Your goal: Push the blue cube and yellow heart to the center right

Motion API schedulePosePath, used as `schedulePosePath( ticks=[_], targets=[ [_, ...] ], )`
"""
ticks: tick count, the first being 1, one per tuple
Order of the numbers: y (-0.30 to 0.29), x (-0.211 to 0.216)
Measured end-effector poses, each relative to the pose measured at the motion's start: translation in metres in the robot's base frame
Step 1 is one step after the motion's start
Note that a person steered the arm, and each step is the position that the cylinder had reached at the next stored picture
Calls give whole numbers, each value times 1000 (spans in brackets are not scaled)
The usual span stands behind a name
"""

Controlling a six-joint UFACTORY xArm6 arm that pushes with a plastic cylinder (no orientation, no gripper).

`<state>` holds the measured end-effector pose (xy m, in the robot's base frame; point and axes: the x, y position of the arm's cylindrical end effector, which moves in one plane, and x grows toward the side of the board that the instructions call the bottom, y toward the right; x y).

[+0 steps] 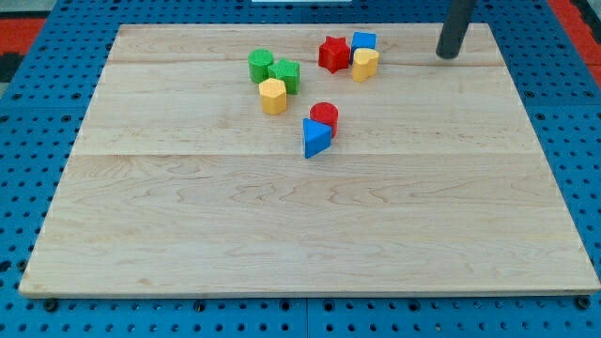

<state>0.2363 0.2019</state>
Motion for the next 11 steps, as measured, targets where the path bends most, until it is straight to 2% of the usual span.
schedulePosePath(
  ticks=[1, 2, 3, 5, 6, 7, 8, 10, 11],
  targets=[
    [-53, -39],
    [-76, -44],
    [-129, -44],
    [-133, -11],
    [-140, 31],
    [-105, 59],
    [-91, 59],
    [-13, 158],
    [8, 171]
  ],
)
